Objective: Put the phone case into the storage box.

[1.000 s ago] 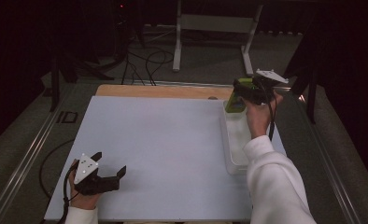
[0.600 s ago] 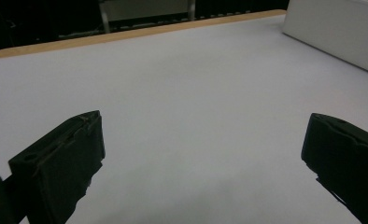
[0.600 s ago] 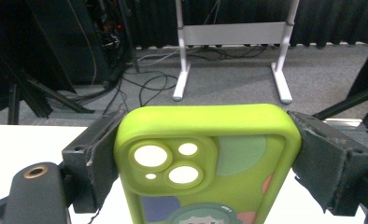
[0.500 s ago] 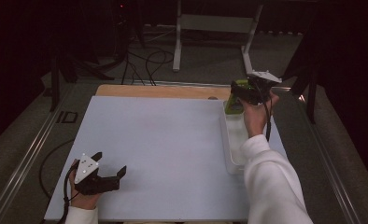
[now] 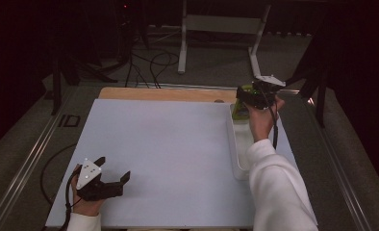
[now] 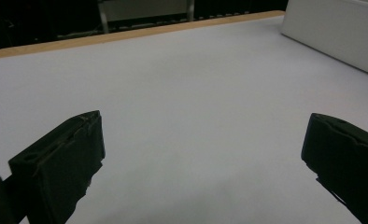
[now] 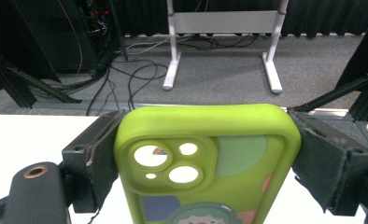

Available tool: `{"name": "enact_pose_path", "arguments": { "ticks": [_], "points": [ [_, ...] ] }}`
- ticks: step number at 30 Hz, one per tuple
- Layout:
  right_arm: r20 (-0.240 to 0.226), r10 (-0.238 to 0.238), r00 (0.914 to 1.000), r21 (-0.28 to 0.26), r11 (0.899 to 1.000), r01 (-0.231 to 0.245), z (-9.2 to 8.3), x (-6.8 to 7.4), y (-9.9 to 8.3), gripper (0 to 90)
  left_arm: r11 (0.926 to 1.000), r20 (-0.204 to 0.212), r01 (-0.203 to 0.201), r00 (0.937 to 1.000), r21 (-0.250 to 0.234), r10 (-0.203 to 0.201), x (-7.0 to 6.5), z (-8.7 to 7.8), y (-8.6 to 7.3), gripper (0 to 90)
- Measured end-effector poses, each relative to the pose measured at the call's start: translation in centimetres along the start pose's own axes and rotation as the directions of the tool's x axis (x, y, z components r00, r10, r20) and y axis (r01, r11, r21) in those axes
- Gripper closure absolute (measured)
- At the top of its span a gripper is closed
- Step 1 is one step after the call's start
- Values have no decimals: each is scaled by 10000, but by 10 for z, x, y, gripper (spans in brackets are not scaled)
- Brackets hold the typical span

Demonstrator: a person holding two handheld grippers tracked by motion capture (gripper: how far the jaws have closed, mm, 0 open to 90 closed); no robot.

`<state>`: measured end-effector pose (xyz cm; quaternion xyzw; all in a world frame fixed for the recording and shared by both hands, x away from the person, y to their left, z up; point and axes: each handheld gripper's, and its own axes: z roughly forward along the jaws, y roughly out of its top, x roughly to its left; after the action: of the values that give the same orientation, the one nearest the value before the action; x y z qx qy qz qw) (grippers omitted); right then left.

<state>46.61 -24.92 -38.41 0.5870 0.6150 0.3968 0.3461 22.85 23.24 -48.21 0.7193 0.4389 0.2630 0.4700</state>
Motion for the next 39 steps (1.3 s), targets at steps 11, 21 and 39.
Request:
{"name": "enact_pose_path", "arguments": {
  "ticks": [11, 21, 39],
  "points": [
    [89, 134, 9999, 128, 9998, -135, 4, -2, -4, 158, 10000, 38, 5, 10000, -24, -5, -1, 0, 0, 1],
    [150, 137, 9998, 333, 9993, -142, 10, -4, -13, 157, 10000, 61, 5, 10000, -22, -5, -2, 0, 0, 1],
    [248, 312, 9992, 666, 9972, -328, 20, -7, -25, 156, 10000, 36, -17, 10000, -33, 17, -1, -1, 1, 1]
  ]
}}
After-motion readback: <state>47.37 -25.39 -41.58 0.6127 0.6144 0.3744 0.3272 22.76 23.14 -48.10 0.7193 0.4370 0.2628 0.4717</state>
